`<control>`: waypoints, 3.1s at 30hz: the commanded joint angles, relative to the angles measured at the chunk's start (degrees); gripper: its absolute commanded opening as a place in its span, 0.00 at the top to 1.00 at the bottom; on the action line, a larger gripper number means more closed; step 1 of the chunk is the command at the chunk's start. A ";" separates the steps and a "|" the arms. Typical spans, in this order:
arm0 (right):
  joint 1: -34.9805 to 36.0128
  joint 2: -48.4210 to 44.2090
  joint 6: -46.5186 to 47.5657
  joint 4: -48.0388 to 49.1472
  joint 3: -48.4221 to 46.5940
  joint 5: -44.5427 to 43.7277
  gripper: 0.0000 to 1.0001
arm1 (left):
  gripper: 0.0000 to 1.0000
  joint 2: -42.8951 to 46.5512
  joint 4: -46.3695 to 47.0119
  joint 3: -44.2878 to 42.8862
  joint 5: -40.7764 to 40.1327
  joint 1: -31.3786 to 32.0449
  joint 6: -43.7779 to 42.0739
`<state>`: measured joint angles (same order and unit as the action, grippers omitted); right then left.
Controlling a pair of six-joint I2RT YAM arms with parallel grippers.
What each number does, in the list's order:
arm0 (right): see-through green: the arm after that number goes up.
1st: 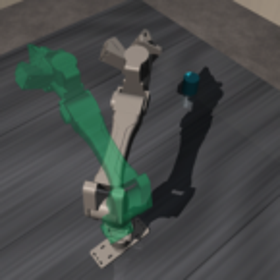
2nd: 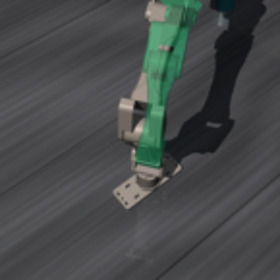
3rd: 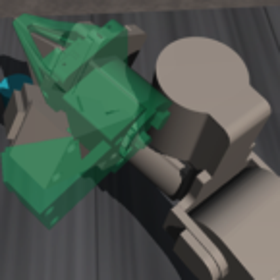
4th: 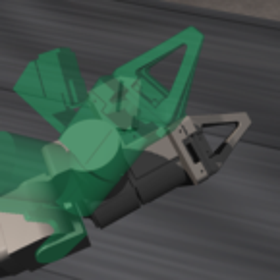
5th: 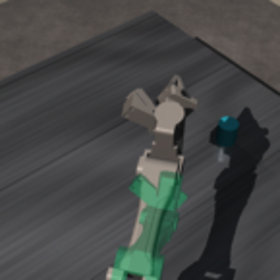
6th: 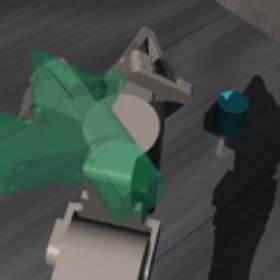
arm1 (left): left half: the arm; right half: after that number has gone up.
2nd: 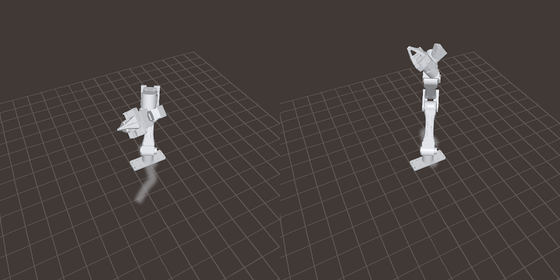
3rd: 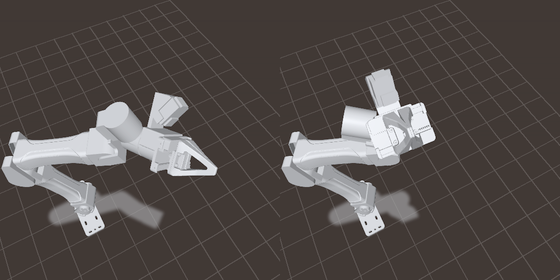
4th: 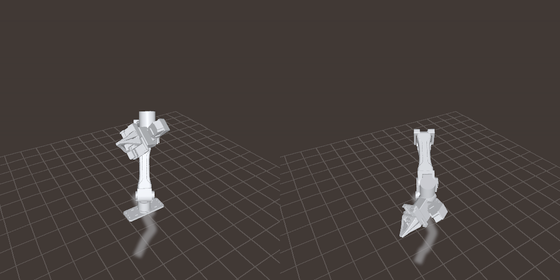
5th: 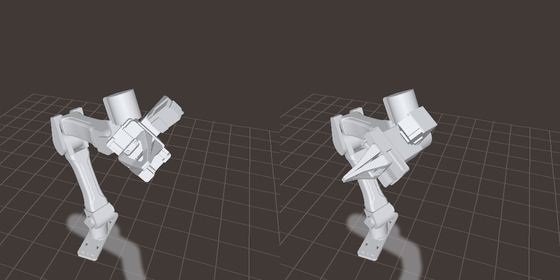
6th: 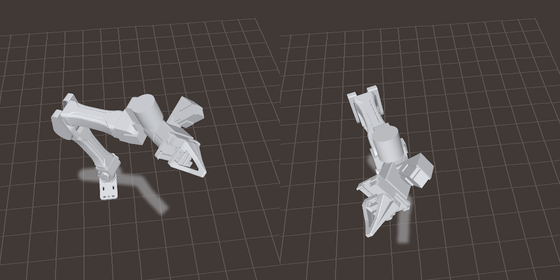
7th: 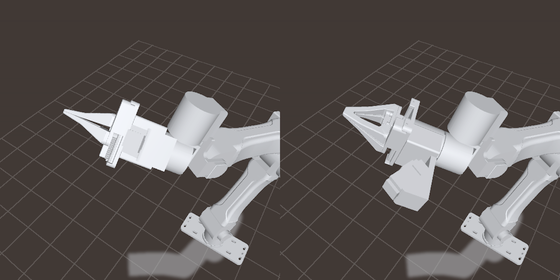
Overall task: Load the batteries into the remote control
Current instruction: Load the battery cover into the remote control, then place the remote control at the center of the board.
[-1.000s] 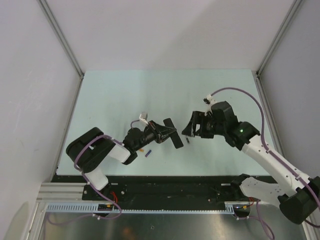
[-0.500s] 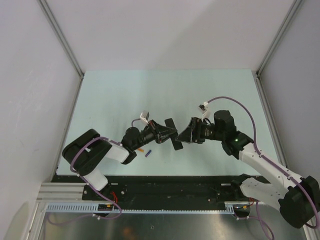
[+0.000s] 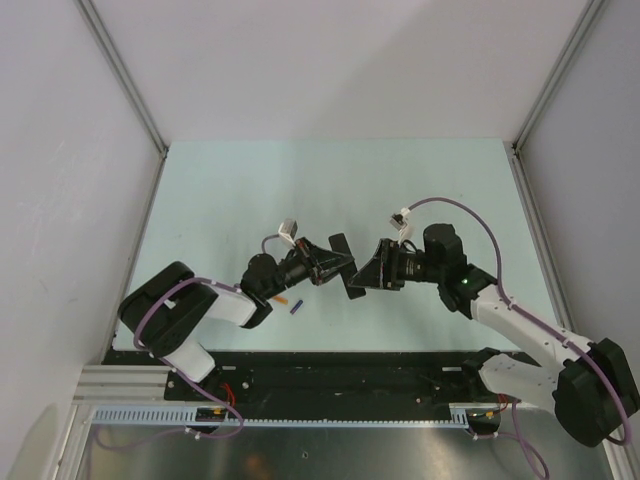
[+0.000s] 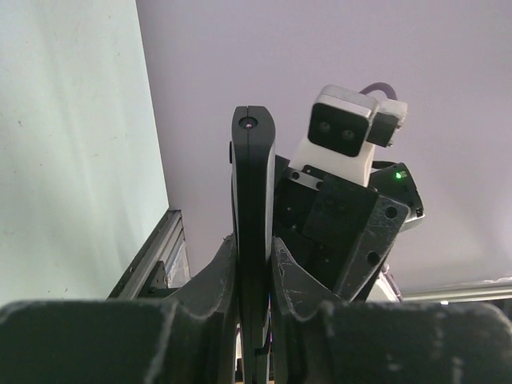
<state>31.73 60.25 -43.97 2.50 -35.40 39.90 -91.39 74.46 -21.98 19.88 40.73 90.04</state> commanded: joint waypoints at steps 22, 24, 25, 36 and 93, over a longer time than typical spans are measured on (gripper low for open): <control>0.00 4.61 -5.08 9.28 2.70 4.31 0.64 | 1.00 5.00 20.91 -1.84 1.48 0.14 0.75; 0.09 4.53 -5.08 9.36 2.79 4.13 0.69 | 1.00 5.17 20.91 -1.84 1.48 0.23 0.84; 0.00 4.53 -4.99 9.19 2.70 4.05 0.71 | 1.00 5.35 20.91 -1.84 1.48 0.31 0.93; -0.08 4.70 -6.13 10.76 2.79 3.34 0.90 | 1.00 6.49 20.82 -0.96 7.62 2.86 0.75; -5.45 -10.59 16.54 -35.19 -9.69 -29.90 0.43 | 1.00 16.34 -71.71 -24.86 -12.36 -5.15 -46.13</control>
<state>24.18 49.04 -32.29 -20.27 -43.55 33.34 -81.23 52.51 -27.16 29.47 32.97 72.10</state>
